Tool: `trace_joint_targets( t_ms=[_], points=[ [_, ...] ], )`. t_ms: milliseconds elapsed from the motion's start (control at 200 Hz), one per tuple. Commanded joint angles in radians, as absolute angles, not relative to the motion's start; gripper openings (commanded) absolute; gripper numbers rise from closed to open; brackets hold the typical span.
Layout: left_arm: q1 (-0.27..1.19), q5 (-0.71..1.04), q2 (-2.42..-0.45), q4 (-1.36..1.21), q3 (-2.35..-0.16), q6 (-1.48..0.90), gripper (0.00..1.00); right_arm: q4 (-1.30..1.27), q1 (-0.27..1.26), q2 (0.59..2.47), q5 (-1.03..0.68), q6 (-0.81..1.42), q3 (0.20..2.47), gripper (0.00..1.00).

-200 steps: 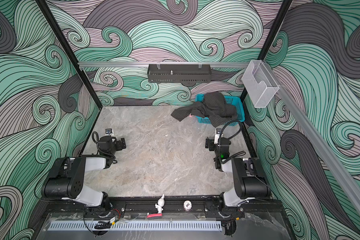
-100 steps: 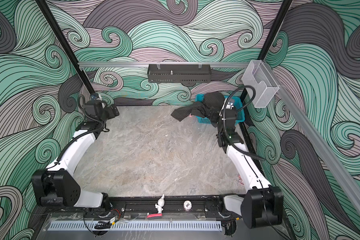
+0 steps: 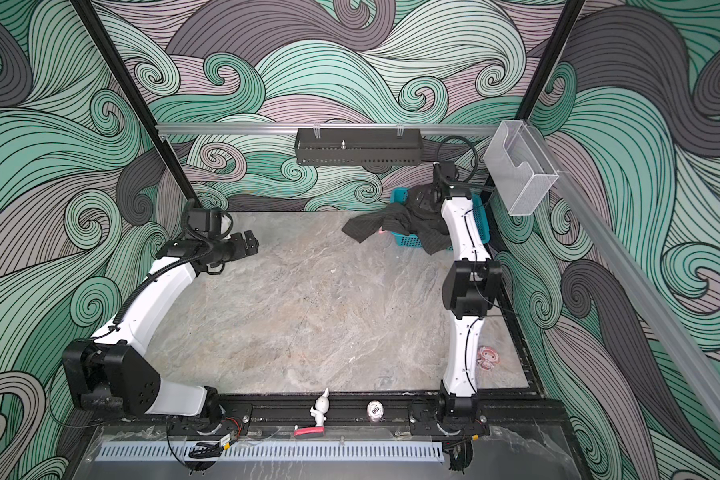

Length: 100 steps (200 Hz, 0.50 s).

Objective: Fold and stack the long sleeve shirts
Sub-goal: 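Reach the right gripper into the teal basket and grasp the pinstriped shirt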

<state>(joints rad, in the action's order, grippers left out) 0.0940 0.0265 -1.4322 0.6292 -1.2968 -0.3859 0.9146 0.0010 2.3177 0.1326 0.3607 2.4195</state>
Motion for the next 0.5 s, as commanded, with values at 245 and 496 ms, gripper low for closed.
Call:
trace_joint_targets(
  t_ms=[245,496],
  points=[
    [0.153,0.078,-1.498,0.744,-1.367,-0.397,0.99,1.137,-0.015,2.645,0.034,0.391,2.763,1.0],
    [0.155,0.103,-1.497,0.745,-1.378,-0.382,0.97,0.969,-0.021,2.727,0.002,0.435,2.768,0.95]
  ],
)
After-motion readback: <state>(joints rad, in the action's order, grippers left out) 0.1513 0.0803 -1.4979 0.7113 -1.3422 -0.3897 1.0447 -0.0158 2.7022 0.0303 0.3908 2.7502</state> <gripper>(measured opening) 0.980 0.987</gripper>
